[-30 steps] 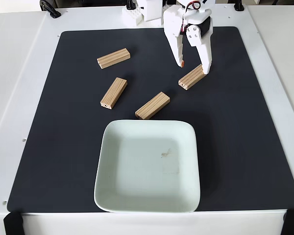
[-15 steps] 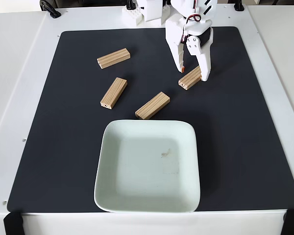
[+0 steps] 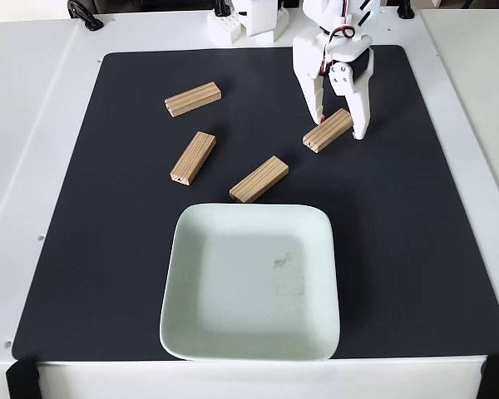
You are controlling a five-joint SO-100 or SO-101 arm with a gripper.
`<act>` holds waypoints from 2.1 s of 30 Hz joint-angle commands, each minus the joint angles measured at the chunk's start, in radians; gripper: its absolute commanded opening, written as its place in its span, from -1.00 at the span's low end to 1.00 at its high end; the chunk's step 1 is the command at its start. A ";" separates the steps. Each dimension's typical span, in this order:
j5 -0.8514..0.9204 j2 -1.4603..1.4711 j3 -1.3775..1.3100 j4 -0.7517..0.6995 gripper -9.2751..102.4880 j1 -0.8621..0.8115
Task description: Pick up the wooden block and place them on the plate.
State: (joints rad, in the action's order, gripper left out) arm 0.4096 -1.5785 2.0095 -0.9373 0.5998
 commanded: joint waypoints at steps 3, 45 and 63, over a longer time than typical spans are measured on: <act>0.002 0.044 -0.072 0.008 -0.35 0.000; 0.000 -0.698 0.081 0.006 -0.85 -0.170; -0.448 0.469 -1.149 -0.009 -0.85 -0.385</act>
State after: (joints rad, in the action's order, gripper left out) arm -0.0061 -1.1965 1.0584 -0.9419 0.2209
